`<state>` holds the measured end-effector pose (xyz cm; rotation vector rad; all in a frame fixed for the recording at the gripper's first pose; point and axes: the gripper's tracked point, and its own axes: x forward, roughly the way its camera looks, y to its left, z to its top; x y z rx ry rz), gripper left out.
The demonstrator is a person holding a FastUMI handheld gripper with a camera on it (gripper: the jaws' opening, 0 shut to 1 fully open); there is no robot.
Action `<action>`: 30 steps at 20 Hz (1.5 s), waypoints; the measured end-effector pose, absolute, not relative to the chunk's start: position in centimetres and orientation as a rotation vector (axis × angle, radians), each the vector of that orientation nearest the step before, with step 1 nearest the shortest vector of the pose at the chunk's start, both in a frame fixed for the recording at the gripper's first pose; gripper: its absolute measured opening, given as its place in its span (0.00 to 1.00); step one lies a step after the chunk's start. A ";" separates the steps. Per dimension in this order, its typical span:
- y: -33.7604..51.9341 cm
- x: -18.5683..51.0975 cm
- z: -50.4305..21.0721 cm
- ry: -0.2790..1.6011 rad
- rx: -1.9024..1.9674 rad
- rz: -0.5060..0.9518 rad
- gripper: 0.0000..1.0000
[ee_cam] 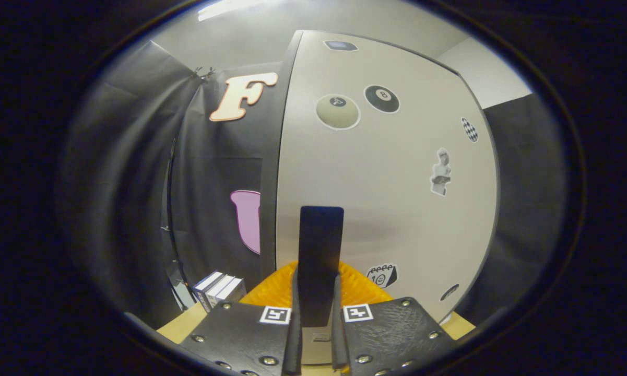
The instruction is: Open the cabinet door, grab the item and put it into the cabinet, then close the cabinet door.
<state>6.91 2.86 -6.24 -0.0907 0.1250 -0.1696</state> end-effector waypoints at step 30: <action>-4.5 -10.1 -2.5 0.168 -0.049 -0.337 0.22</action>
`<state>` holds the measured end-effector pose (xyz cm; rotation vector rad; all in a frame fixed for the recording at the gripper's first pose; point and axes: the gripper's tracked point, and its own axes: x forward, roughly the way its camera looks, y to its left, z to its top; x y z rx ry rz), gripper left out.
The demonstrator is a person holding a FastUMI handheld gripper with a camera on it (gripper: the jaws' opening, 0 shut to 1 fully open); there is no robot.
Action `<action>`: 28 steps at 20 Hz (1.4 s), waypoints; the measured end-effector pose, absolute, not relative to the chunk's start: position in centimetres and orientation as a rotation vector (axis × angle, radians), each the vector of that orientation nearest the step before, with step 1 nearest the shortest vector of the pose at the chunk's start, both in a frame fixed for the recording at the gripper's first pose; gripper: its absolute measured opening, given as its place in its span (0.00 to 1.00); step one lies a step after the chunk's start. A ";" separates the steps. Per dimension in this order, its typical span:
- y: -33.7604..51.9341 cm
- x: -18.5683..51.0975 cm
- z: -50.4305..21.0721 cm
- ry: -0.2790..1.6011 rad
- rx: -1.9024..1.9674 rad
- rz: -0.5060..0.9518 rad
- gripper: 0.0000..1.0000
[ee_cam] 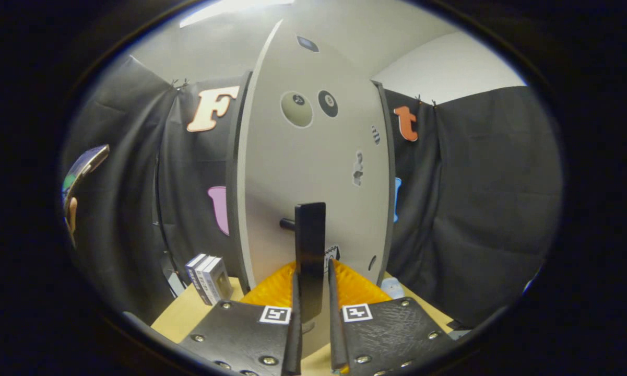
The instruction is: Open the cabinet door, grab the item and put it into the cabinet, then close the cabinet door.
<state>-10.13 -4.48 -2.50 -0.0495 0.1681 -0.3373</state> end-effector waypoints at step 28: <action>-20.4 -20.0 -0.9 0.219 0.000 -0.472 0.05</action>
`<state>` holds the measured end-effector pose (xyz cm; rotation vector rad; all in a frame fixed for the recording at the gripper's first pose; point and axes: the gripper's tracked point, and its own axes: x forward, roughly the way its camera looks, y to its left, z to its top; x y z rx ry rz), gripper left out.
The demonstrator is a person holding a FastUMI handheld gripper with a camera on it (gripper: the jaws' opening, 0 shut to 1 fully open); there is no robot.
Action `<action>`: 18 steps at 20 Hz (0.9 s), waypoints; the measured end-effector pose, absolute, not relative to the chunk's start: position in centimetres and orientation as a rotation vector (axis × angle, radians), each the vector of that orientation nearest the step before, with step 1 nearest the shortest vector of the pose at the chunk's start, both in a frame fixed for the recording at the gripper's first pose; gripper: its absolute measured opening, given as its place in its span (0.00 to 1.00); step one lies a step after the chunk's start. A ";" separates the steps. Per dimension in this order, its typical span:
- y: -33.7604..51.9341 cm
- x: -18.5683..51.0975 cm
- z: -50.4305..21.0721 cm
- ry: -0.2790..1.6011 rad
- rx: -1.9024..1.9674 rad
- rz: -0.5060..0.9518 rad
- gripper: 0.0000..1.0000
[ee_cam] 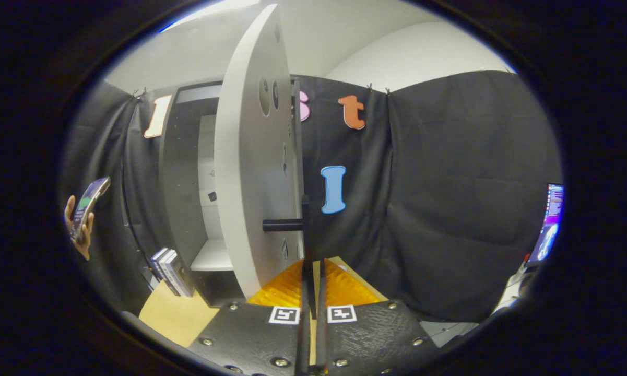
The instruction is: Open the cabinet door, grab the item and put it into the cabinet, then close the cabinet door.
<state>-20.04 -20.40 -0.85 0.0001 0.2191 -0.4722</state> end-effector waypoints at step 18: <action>-23.3 -26.7 0.7 0.162 0.042 -0.604 0.21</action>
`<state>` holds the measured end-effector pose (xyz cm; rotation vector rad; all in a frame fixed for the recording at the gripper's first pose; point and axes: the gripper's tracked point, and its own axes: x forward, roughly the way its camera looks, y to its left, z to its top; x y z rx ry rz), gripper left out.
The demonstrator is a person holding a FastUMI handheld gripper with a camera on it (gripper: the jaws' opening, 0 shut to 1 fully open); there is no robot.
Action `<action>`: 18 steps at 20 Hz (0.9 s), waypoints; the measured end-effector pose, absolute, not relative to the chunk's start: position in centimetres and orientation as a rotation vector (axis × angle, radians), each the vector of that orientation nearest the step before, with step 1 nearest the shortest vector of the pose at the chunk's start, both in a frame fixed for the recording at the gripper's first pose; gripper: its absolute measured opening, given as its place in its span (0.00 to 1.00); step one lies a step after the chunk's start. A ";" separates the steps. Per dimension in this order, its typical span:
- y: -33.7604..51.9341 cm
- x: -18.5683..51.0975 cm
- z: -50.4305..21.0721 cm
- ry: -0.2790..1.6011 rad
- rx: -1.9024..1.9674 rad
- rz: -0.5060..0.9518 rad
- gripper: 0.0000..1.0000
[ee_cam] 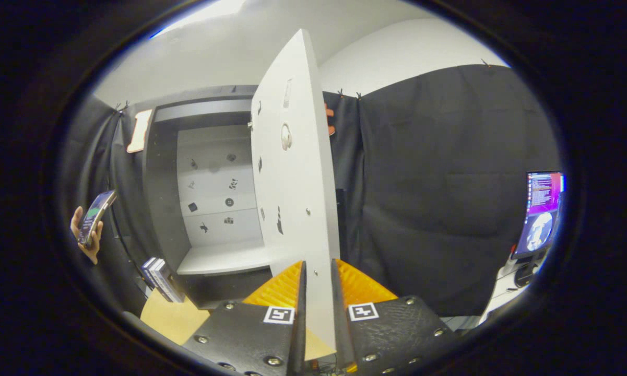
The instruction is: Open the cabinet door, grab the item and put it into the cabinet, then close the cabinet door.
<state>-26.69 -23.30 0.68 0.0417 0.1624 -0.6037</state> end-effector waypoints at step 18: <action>-13.4 -20.1 -12.5 0.476 0.045 -0.255 0.23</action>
